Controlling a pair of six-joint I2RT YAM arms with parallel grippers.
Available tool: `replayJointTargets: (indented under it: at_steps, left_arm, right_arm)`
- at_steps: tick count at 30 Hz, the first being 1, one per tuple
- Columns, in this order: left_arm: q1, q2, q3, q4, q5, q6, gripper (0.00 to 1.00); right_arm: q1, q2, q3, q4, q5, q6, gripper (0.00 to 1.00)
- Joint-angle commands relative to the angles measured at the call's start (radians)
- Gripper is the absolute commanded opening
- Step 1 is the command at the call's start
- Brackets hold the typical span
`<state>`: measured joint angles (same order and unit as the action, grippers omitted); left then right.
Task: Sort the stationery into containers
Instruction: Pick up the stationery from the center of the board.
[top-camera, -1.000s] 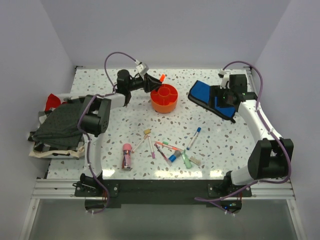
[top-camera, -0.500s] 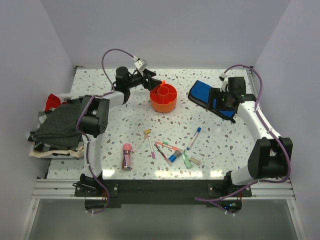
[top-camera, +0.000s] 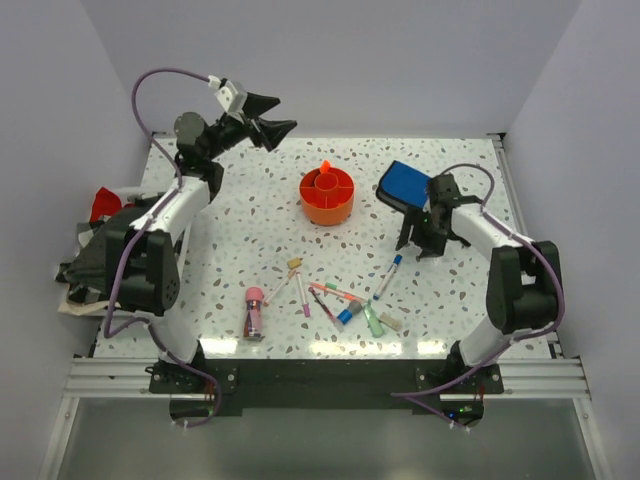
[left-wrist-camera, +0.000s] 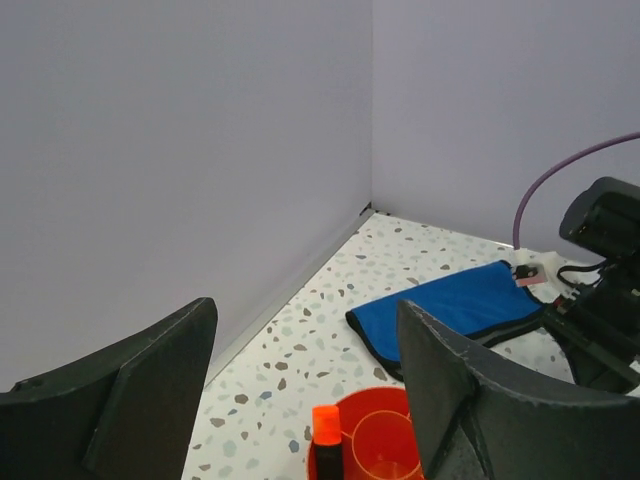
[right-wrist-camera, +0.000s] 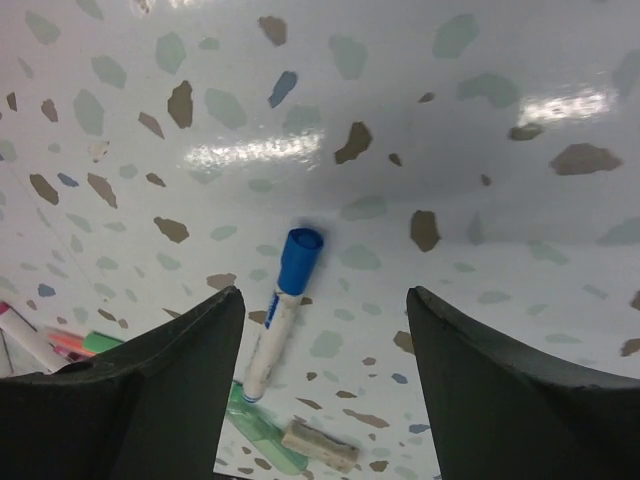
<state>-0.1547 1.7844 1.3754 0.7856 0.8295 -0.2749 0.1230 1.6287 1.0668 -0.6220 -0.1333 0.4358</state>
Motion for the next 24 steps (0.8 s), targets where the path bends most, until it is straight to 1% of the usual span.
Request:
replayJointTargets:
  at_steps: [1,3,4,5,7,10,15,24]
  left_arm:
    - [0.018,-0.08,-0.096,-0.003,0.02,-0.011,0.77]
    - [0.024,-0.123,-0.134,-0.022,0.023,-0.003,0.77]
    - [0.033,-0.137,-0.147,-0.025,0.028,-0.003,0.77]
    - [0.038,-0.149,-0.166,-0.029,0.029,-0.003,0.77]
    - [0.049,-0.187,-0.185,-0.045,0.029,-0.003,0.77]
    - [0.067,-0.223,-0.216,-0.057,0.028,-0.001,0.77]
    - [0.072,-0.247,-0.236,-0.071,0.028,-0.003,0.77]
    - [0.073,-0.227,-0.223,-0.077,0.031,-0.004,0.77]
  right_arm:
    - [0.128,0.046,0.084,-0.039,0.061,0.177,0.65]
    - [0.147,0.078,0.102,-0.077,0.101,0.228,0.63]
    - [0.162,0.094,0.117,-0.111,0.13,0.297,0.6]
    - [0.168,0.105,0.131,-0.149,0.197,0.316,0.56]
    - [0.175,0.135,0.166,-0.168,0.23,0.343,0.51]
    - [0.175,0.151,0.191,-0.196,0.265,0.362,0.47]
    - [0.175,0.143,0.161,-0.196,0.256,0.394,0.45]
    - [0.175,0.18,0.111,-0.143,0.196,0.409,0.42]
